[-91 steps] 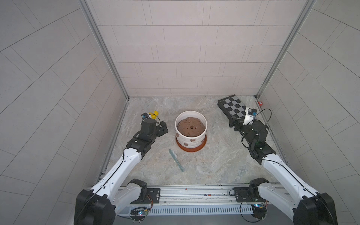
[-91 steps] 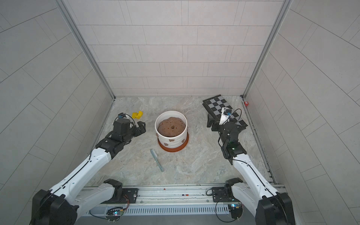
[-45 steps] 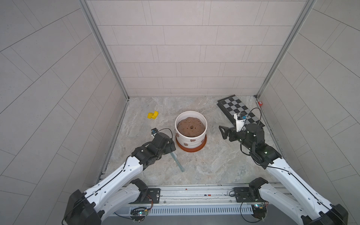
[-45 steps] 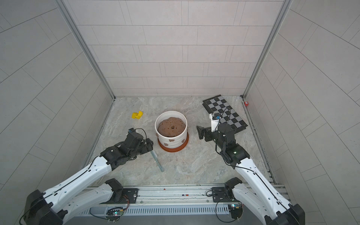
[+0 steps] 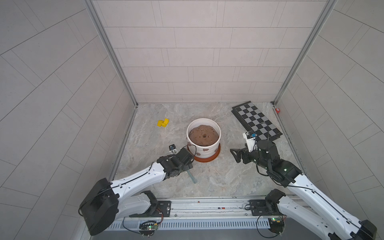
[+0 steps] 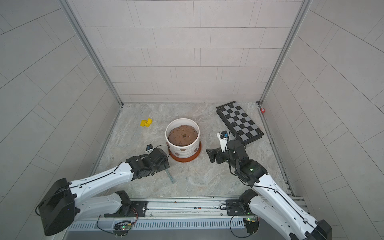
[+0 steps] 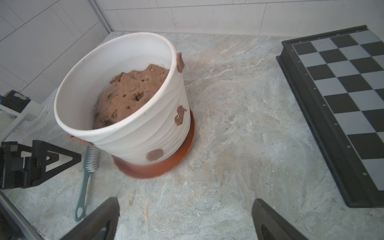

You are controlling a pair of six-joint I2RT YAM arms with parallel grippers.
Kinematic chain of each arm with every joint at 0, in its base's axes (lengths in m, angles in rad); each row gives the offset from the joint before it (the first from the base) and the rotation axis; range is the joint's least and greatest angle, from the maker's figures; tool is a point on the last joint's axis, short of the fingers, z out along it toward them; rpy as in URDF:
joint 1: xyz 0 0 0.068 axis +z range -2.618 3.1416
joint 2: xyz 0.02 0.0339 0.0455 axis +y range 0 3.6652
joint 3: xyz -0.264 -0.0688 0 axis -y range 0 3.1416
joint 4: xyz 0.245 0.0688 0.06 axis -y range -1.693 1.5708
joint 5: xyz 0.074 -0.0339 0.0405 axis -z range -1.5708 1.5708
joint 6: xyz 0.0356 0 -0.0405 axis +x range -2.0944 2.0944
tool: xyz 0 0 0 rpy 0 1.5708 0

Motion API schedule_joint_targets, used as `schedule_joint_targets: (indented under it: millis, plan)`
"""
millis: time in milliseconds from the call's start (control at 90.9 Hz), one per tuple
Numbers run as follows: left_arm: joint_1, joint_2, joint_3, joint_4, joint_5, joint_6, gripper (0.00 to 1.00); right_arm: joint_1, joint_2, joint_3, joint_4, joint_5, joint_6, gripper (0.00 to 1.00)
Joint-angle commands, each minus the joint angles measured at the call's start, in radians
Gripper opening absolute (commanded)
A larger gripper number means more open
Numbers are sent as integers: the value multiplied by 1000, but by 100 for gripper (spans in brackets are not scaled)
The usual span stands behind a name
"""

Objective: Scrub the dried mud off the ceramic pot
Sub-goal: Pick up the brush from the center of the board.

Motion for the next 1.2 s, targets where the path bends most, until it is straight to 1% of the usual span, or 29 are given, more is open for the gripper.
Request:
schedule_joint_targets:
  millis: [0,77,209,319,374,550,583,671,704,748,847,902,1001,1189]
  plan:
    - [-27,54,5,44,-19,-61,93,32,-26,-7,-50,30,26,100]
    - [-62,104,27,13,-55,-92,90,57,-38,-11,-64,36,38,100]
    - [-114,165,31,10,-62,-143,85,96,-43,-18,-75,63,49,100]
    - [-157,209,39,7,-74,-178,79,110,-44,-45,-77,79,52,100]
    - [-160,236,49,-8,-83,-198,74,113,-44,-46,-77,82,51,100]
    - [-159,296,84,-11,-90,-184,61,120,-45,-54,-73,80,58,100]
    - [-160,302,83,-9,-90,-184,56,121,-45,-55,-69,78,60,100]
    - [-160,312,78,-4,-89,-184,50,123,-43,-58,-65,76,64,100]
    - [-159,317,80,-3,-89,-182,46,124,-42,-58,-64,72,64,100]
    - [-160,324,85,-2,-87,-179,43,126,-41,-59,-63,67,67,100]
    - [-159,340,86,7,-79,-177,39,132,-40,-60,-60,58,73,100]
    - [-159,345,86,11,-75,-173,35,134,-41,-63,-62,57,76,100]
    - [-160,351,82,18,-70,-174,31,138,-43,-68,-63,57,82,100]
    - [-159,358,71,36,-57,-175,15,147,-51,-82,-58,57,96,100]
